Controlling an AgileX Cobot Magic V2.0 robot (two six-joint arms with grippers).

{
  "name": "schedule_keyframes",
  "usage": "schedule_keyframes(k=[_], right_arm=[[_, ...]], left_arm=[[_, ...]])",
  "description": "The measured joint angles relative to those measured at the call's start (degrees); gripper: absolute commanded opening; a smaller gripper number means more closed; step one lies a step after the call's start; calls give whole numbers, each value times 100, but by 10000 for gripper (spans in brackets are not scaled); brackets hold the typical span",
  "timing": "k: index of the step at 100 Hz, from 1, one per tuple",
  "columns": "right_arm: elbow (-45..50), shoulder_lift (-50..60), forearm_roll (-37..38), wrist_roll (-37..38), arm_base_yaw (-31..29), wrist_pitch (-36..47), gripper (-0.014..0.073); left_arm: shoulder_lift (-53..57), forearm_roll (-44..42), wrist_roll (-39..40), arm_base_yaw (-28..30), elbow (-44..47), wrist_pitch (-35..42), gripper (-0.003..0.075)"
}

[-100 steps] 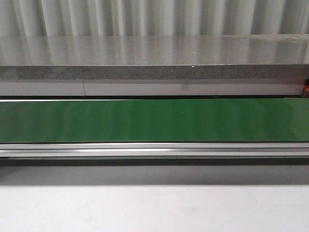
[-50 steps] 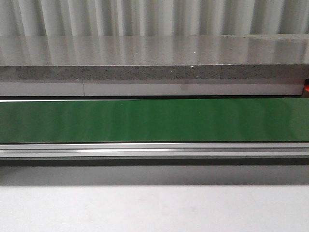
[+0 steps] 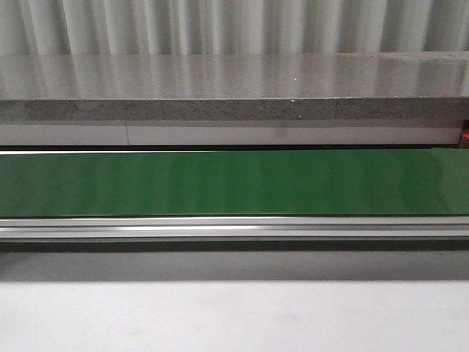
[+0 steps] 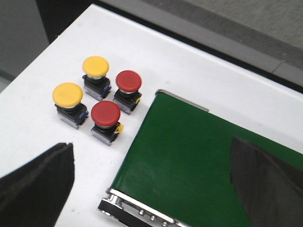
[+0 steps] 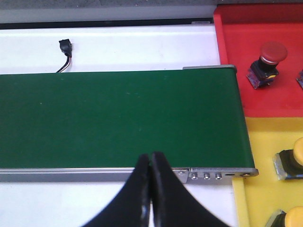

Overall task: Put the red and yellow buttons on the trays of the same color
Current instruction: 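Move the left gripper down over a red push-button on the table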

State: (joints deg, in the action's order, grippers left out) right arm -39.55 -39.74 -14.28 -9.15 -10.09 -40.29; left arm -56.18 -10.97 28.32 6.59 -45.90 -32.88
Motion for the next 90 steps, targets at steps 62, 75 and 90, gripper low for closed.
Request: schedule_keyframes(k=[62,75,90], right_arm=[[0,0,0,0,0,0,-67],[0,0,0,0,0,0,-67],[0,0,0,0,0,0,-67]], left_arm=[[-2850,535,6,1074,-351,926,637],[-3201,560,6,1074,-586,973,637],[-3534,582,6,1074,-790,985,637]])
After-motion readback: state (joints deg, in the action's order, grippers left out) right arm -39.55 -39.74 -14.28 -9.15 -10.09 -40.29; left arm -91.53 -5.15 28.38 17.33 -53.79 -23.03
